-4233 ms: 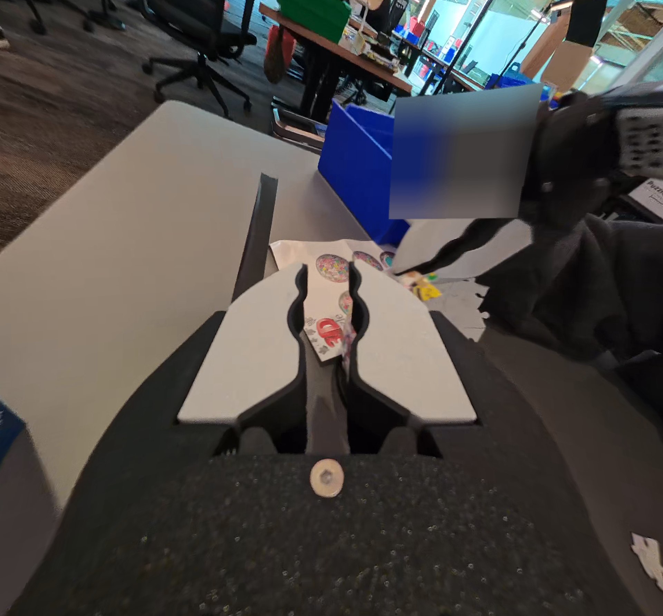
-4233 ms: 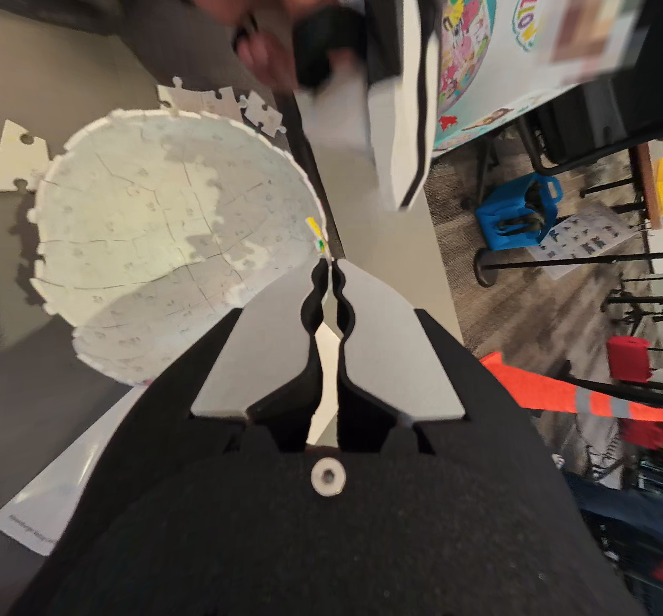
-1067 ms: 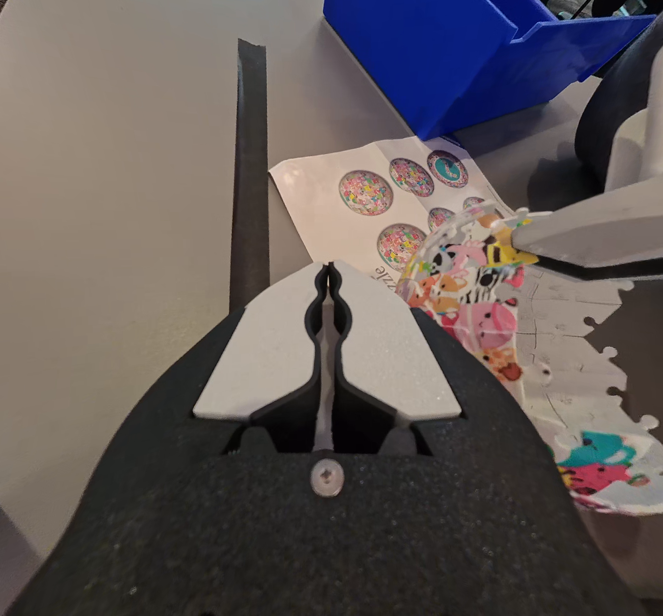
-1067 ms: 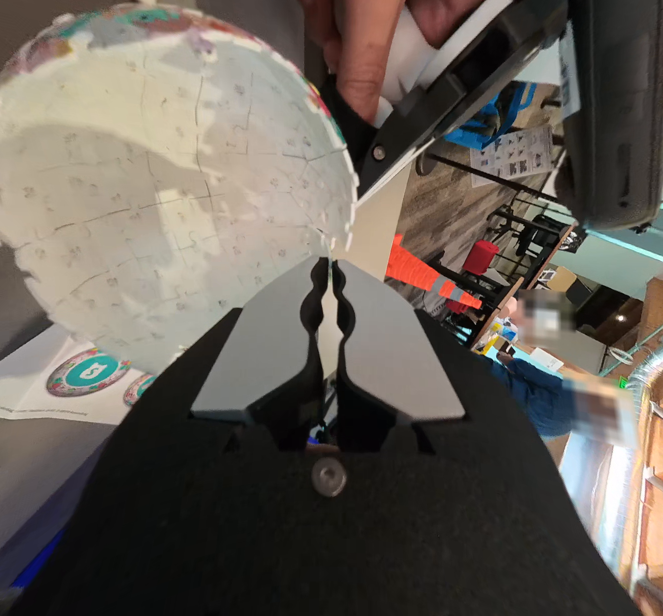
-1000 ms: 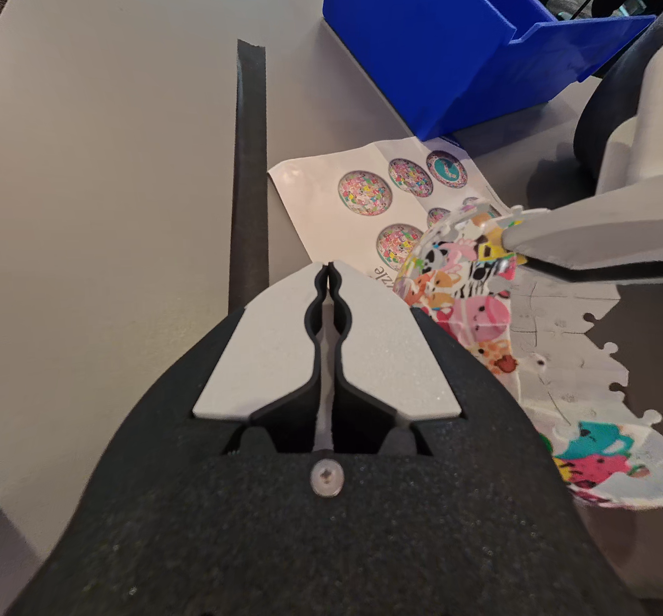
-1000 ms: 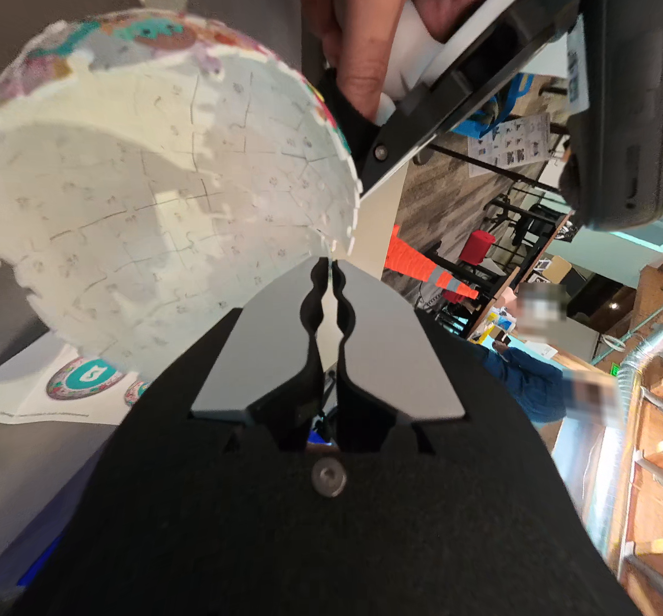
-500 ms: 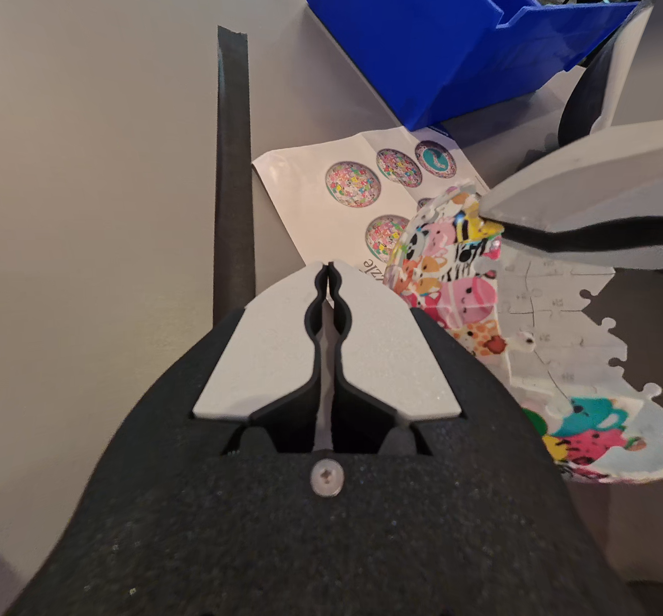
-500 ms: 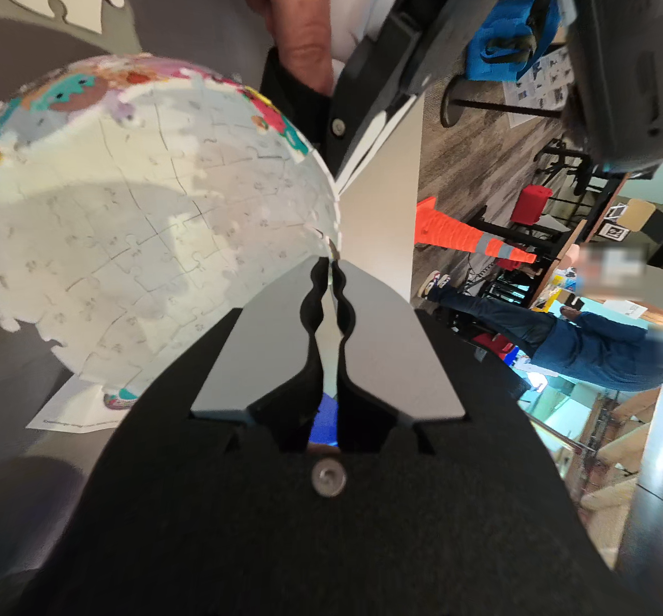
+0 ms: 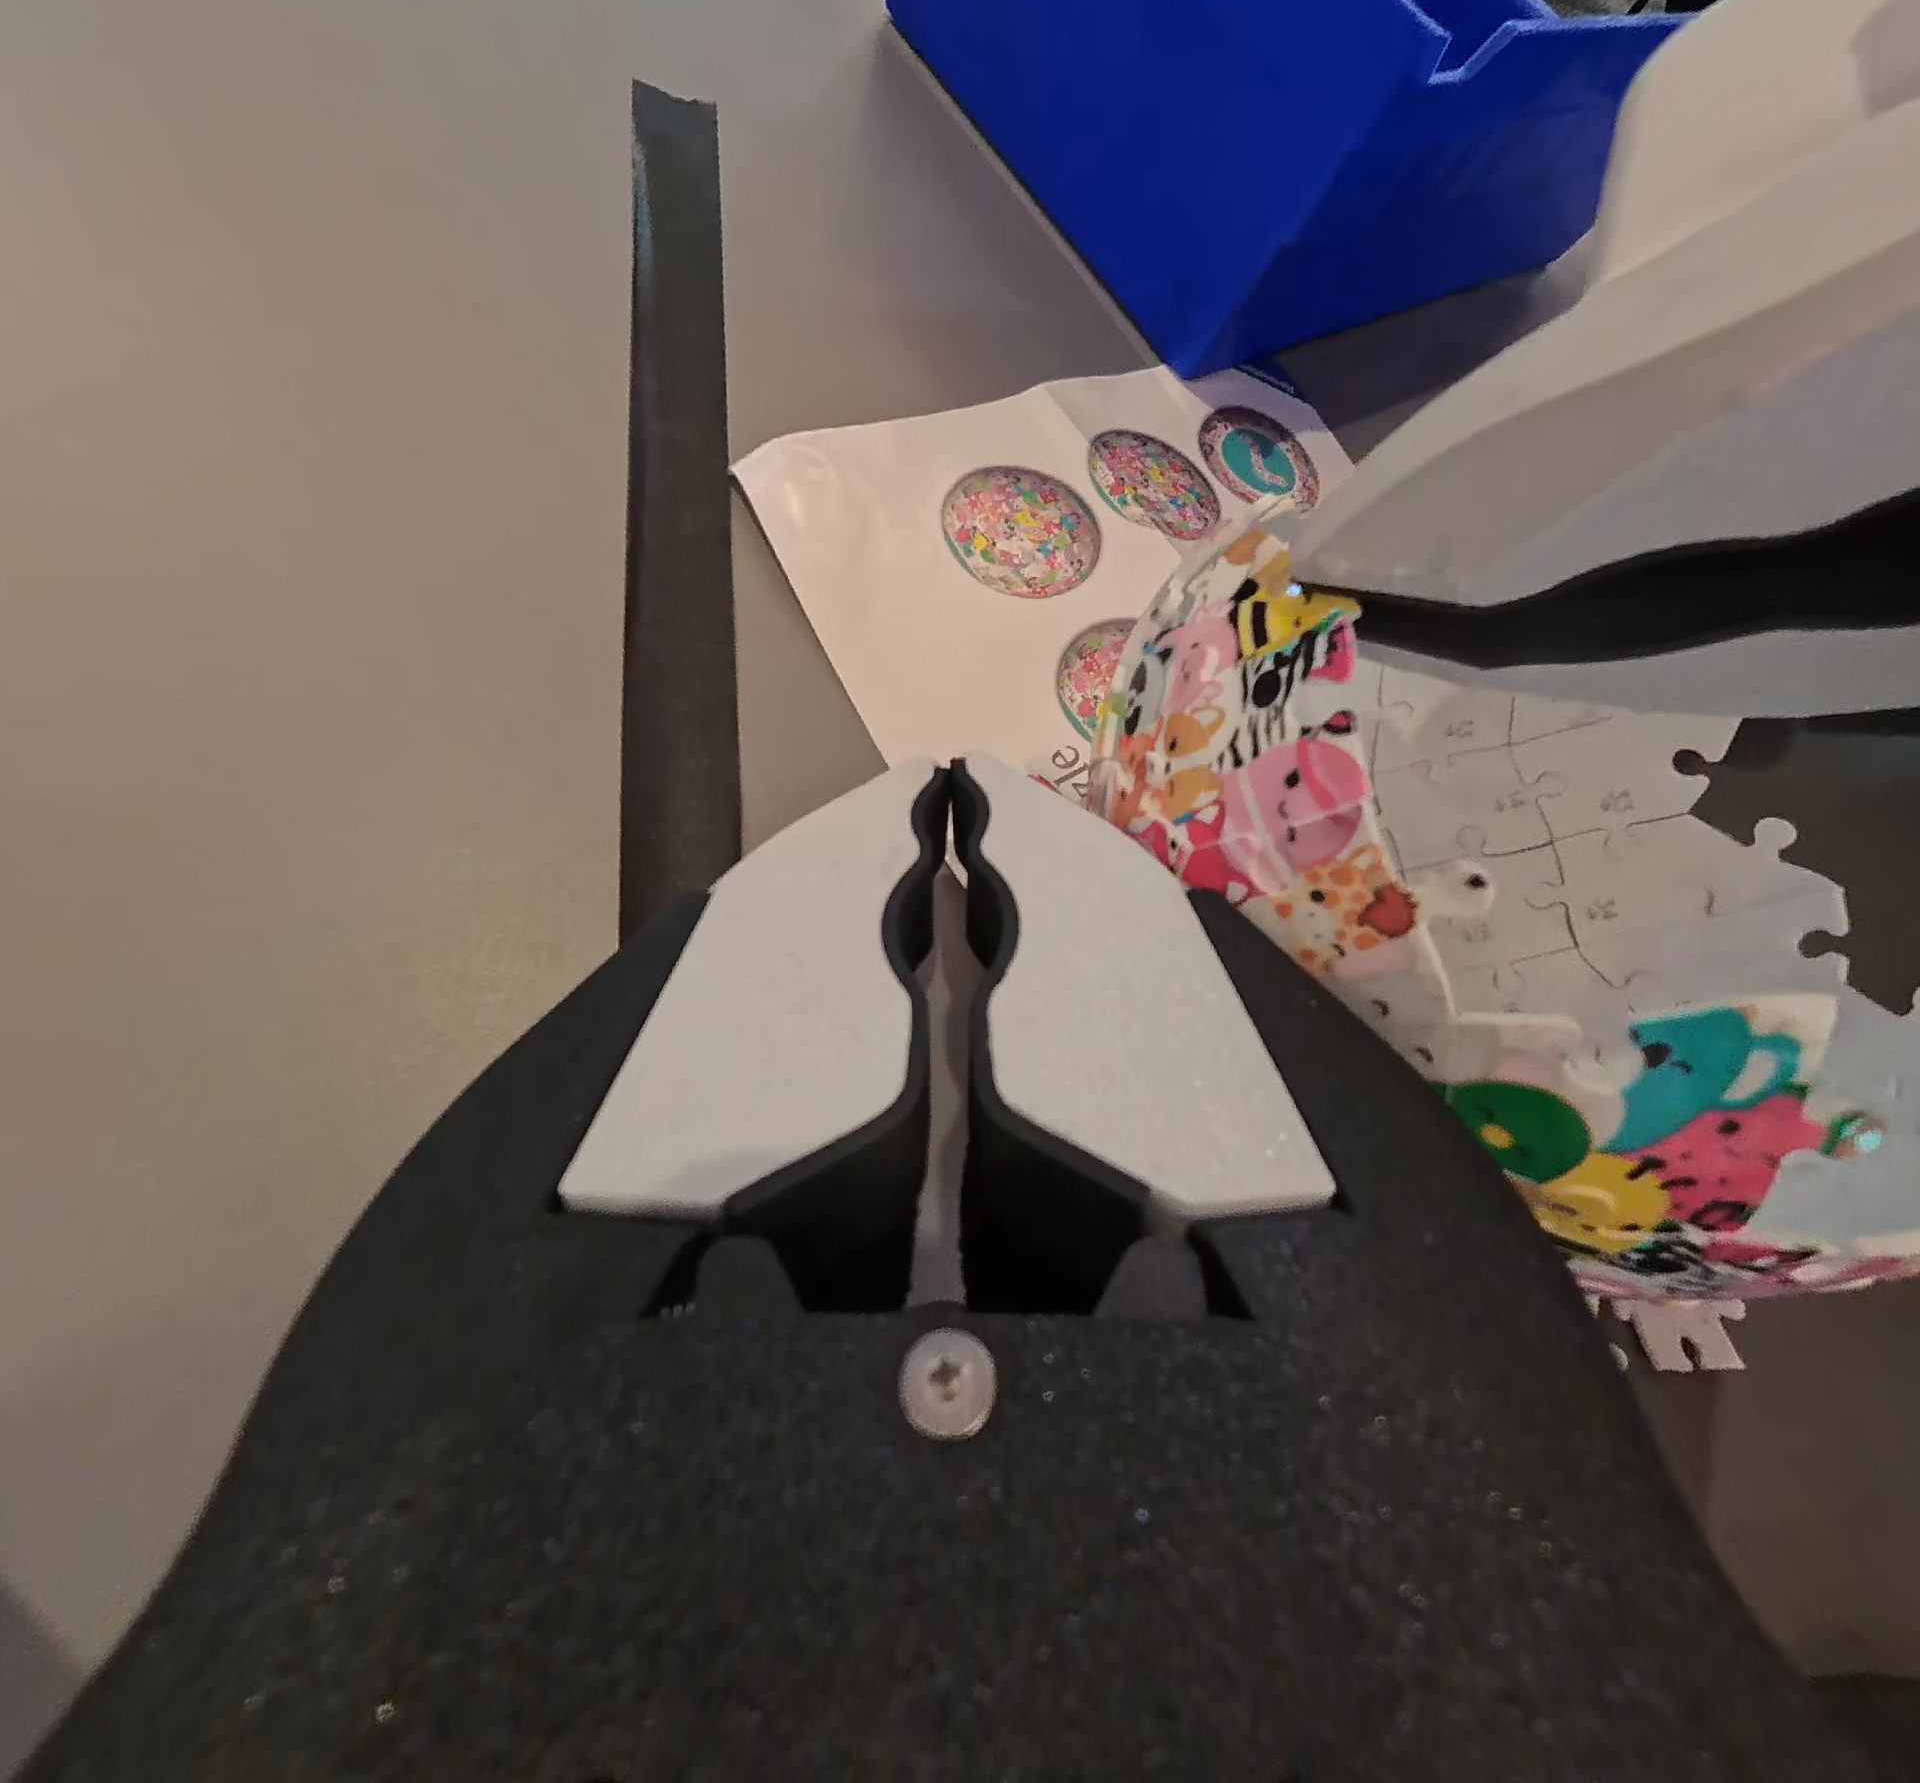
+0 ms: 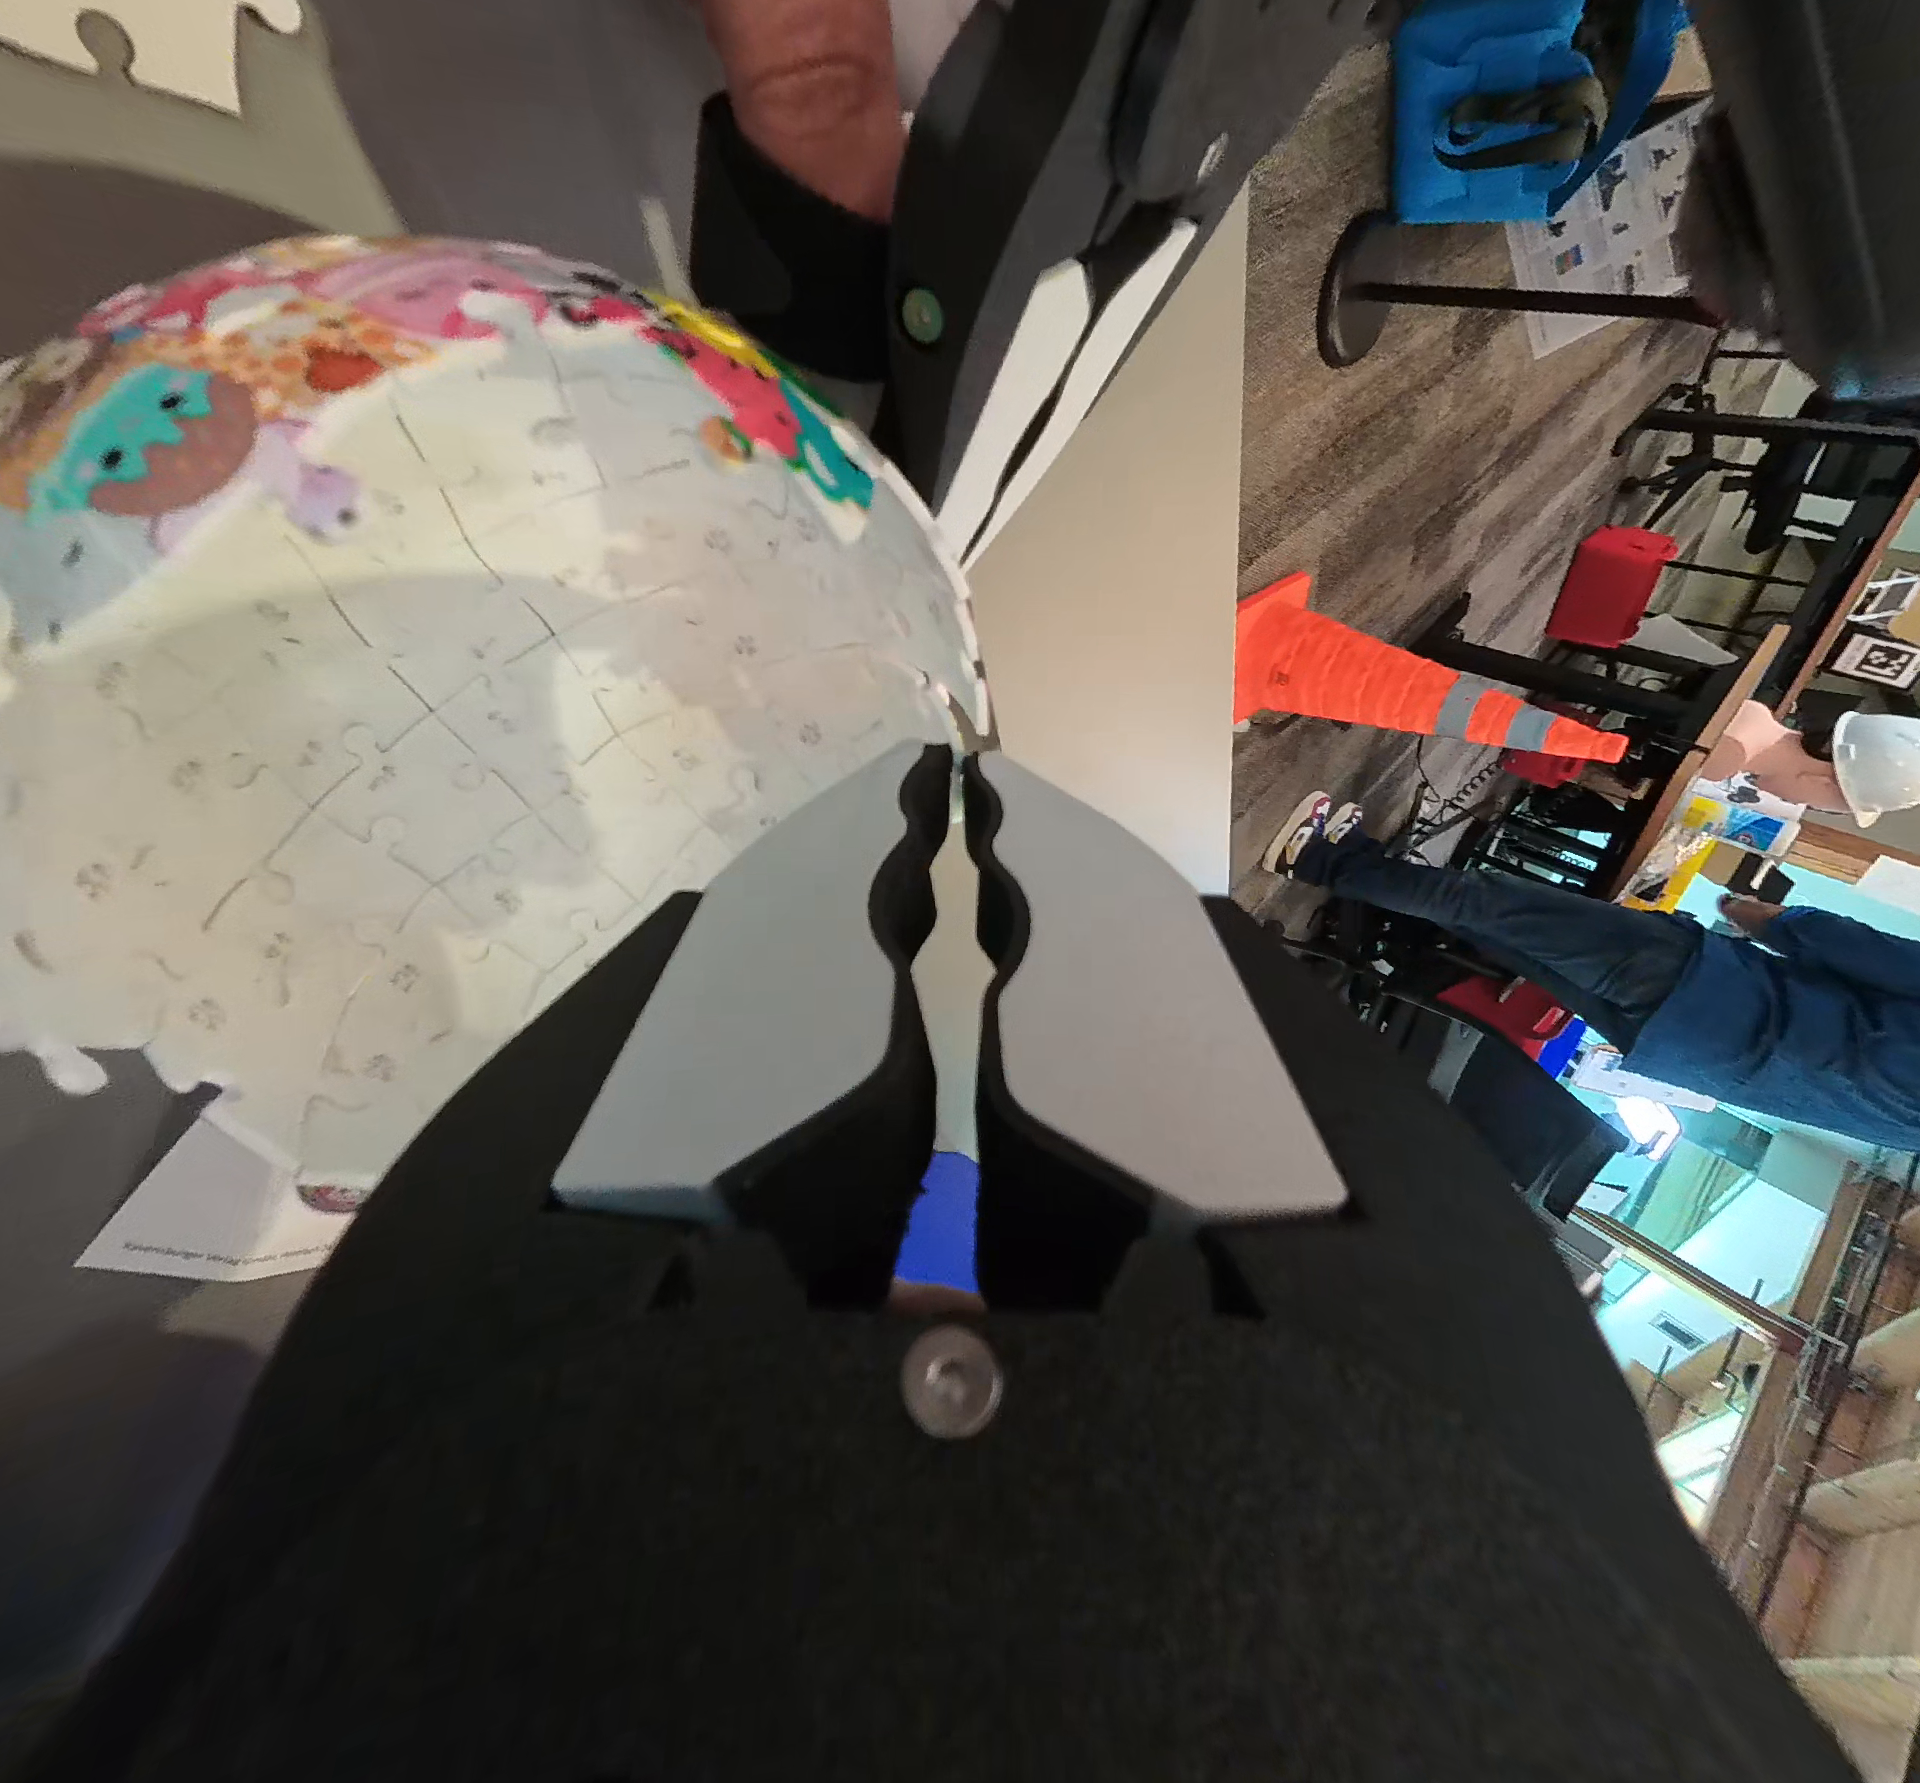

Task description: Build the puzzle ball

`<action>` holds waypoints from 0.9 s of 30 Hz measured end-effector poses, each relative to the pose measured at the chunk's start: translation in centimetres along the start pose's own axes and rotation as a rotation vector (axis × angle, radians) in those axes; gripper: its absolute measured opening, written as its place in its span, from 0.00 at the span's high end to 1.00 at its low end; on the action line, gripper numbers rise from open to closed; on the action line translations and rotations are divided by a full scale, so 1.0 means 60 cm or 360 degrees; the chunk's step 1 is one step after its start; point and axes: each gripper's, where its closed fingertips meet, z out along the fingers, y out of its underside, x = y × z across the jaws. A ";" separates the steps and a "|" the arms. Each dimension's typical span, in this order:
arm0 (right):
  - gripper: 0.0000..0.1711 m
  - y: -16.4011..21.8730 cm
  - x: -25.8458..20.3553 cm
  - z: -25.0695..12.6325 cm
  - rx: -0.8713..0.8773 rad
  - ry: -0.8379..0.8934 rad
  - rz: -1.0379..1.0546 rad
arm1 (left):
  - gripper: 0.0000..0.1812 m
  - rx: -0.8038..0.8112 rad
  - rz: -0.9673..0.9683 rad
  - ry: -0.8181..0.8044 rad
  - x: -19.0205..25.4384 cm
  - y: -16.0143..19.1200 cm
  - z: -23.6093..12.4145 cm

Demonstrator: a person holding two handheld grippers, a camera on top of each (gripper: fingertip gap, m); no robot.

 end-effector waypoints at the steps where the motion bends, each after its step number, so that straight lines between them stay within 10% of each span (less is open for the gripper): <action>1: 0.99 0.000 0.000 0.001 0.0005 -0.0008 0.0004 | 1.00 0.0001 0.0005 -0.0001 0.000 0.000 0.000; 27: 0.99 0.005 0.010 0.013 0.0097 -0.0047 0.0010 | 1.00 0.0031 0.0169 0.0156 0.012 -0.054 -0.004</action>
